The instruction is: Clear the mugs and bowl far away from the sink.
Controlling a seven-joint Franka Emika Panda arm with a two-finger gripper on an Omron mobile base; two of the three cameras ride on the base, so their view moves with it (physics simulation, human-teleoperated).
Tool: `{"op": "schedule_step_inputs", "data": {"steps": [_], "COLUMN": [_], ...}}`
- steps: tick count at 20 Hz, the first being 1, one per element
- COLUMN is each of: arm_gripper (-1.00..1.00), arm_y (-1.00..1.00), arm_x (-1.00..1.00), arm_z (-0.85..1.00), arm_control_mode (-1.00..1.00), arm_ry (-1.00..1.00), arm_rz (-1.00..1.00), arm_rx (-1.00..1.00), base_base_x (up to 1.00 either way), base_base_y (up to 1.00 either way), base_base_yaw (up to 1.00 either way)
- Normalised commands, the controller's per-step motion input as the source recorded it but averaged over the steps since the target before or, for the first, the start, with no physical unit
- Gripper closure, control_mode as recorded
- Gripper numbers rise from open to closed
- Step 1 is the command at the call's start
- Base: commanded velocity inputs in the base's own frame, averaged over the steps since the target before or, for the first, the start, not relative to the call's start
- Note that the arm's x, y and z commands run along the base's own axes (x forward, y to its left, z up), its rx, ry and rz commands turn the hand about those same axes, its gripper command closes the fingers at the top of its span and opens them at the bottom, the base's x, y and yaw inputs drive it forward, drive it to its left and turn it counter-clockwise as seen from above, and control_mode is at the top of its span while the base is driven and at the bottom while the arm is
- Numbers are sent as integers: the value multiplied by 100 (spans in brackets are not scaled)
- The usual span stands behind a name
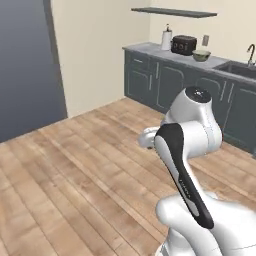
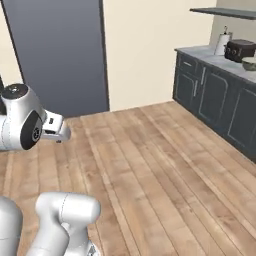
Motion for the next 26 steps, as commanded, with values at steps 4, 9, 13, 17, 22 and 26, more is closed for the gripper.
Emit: {"op": "schedule_step_inputs", "data": {"steps": [4,9,13,17,22,26], "arm_gripper": [-100,-100,-100,-100,-100,-100], "arm_y": [0,0,0,0,0,0], "arm_x": [0,0,0,0,0,0], "arm_z": [0,0,0,0,0,0], "arm_control_mode": [100,100,100,100,100,100], "arm_ry": [0,0,0,0,0,0], "arm_rz": [0,0,0,0,0,0], "arm_rx": [0,0,0,0,0,0], "base_base_x": [2,79,100,100,100,100], "base_base_y": [-6,0,-5,-13,-14,2], "base_base_yaw": [-93,-63,-42,-32,-24,-27]}}
